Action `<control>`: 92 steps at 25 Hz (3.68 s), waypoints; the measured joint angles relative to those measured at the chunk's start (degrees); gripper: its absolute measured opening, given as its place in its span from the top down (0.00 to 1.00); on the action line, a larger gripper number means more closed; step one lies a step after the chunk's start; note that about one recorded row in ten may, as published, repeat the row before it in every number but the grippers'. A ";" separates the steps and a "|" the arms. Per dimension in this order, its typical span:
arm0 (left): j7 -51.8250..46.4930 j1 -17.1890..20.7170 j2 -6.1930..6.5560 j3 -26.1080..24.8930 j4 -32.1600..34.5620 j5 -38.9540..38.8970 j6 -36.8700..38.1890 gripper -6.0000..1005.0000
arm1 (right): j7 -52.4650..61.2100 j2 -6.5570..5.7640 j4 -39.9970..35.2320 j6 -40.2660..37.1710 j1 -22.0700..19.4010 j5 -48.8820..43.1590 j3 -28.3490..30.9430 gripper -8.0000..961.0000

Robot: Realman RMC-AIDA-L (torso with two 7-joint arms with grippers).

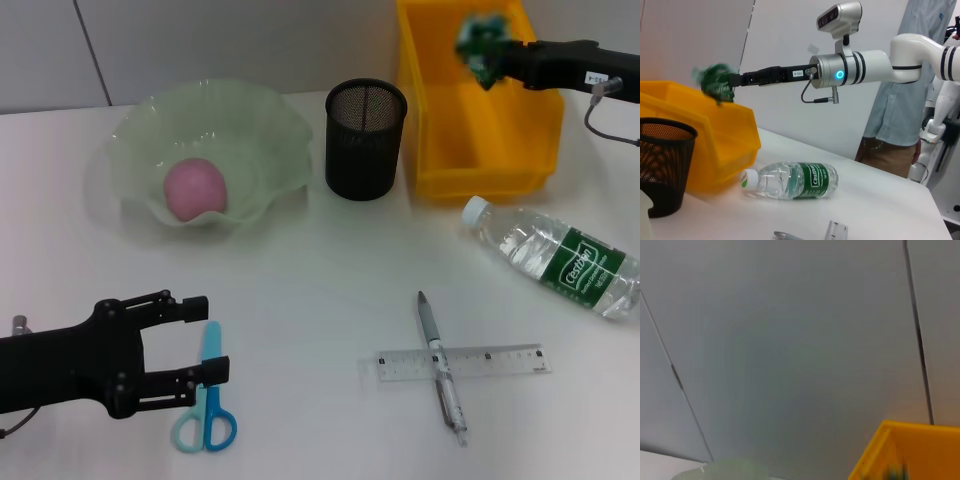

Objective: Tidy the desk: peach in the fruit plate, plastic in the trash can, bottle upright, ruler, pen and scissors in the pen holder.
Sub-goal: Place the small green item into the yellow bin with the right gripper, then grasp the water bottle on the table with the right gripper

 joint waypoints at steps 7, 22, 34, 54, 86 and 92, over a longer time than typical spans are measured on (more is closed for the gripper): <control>-0.03 0.13 0.01 -0.12 0.00 0.03 0.00 0.20 | -0.28 0.08 0.25 0.45 0.58 0.00 0.00 0.62; 0.12 0.08 0.10 -0.17 0.00 0.04 0.00 0.20 | -0.29 0.04 -0.27 -2.43 0.59 0.78 0.77 0.21; 0.07 0.04 0.09 -0.20 0.00 0.04 0.00 0.20 | 13.33 -4.57 -11.71 -24.39 -0.02 -10.01 1.02 0.21; -1.03 0.22 0.09 -0.30 0.00 0.04 -0.39 0.20 | 22.91 -6.63 -17.72 -42.99 10.04 -47.86 -0.25 0.21; -1.05 0.22 -0.04 -0.30 0.00 -0.05 -0.40 0.21 | 20.72 -4.03 -7.35 -28.64 9.84 -53.61 -12.30 0.21; -1.05 0.22 0.08 -0.30 0.00 -0.06 -0.36 0.21 | 20.70 -3.83 -6.10 -28.06 9.89 -53.74 -12.51 0.21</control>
